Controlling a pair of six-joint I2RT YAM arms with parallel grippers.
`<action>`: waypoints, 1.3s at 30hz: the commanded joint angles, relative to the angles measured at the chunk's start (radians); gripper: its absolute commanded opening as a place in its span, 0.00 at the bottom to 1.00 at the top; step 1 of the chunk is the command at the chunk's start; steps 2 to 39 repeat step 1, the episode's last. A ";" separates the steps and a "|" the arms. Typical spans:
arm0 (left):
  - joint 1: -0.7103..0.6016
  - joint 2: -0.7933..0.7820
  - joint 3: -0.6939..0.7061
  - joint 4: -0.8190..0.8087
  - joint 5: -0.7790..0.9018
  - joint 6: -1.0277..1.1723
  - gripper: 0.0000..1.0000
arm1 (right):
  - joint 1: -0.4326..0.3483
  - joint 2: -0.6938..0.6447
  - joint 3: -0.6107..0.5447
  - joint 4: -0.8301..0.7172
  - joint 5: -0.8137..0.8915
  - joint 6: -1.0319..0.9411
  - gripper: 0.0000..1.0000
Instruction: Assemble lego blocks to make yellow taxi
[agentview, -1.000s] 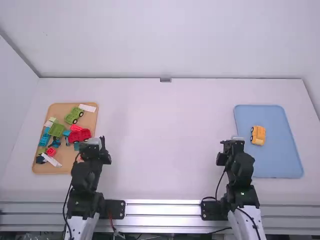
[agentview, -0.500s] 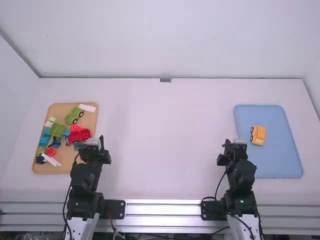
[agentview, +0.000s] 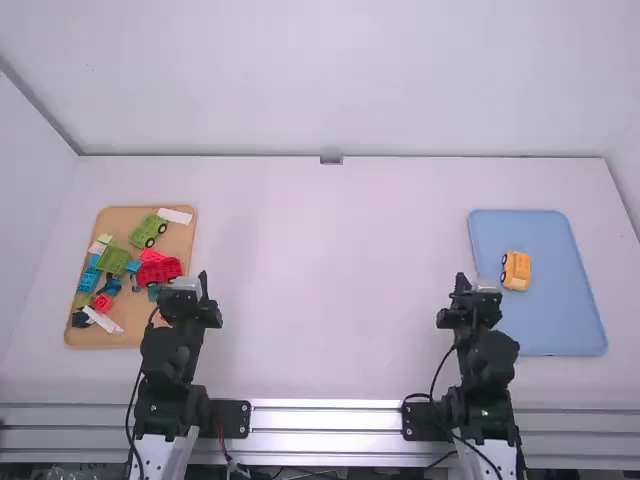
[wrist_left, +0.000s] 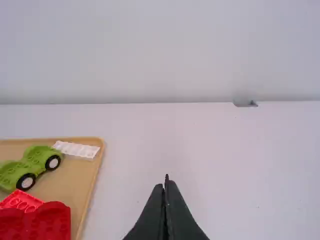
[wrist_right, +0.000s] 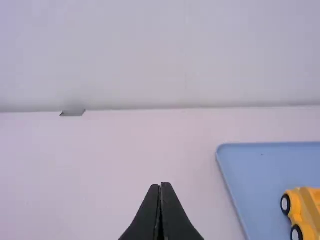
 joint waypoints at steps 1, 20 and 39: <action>0.003 -0.008 -0.008 -0.008 0.007 -0.006 0.00 | 0.002 -0.016 -0.011 -0.006 0.001 0.003 0.00; 0.003 -0.008 -0.008 -0.008 0.007 -0.006 0.00 | 0.002 -0.016 -0.011 -0.006 0.001 0.003 0.00; 0.003 -0.008 -0.008 -0.008 0.007 -0.006 0.00 | 0.002 -0.016 -0.011 -0.006 0.001 0.003 0.00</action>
